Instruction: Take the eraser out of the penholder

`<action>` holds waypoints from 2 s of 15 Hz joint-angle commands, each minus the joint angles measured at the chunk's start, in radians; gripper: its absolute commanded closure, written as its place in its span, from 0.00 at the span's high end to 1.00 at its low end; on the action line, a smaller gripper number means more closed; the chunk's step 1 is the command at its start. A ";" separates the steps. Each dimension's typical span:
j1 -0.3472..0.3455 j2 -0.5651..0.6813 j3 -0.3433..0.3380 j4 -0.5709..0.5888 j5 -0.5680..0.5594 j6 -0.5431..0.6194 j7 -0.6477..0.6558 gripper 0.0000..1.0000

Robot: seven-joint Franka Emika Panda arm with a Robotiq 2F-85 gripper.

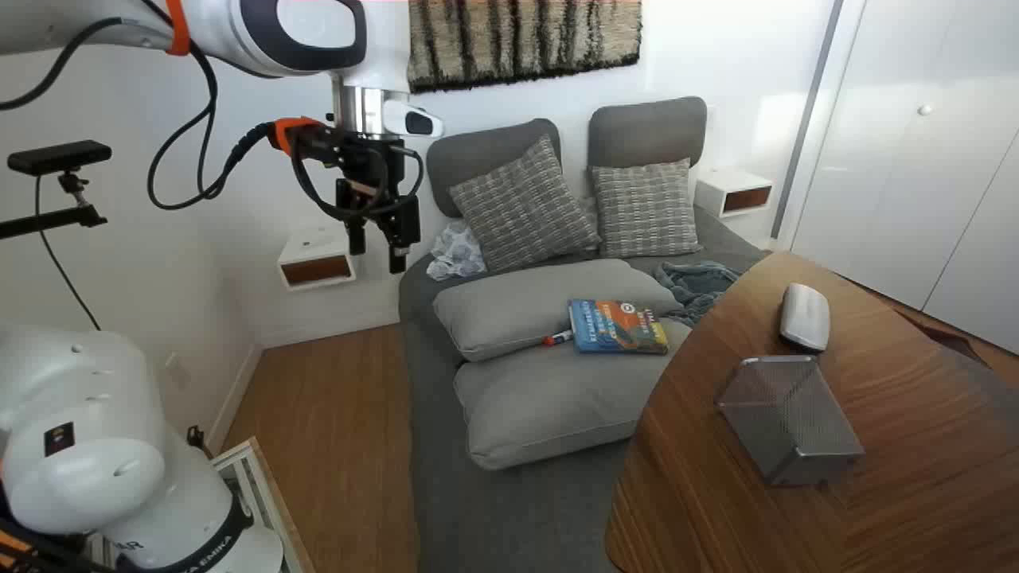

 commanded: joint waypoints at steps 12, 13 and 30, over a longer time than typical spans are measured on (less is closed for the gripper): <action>-0.010 -0.004 0.003 0.004 -0.060 -0.009 0.023 1.00; -0.017 -0.003 0.003 0.008 -0.097 -0.010 0.023 1.00; -0.148 0.251 -0.083 0.154 -0.683 0.248 0.119 1.00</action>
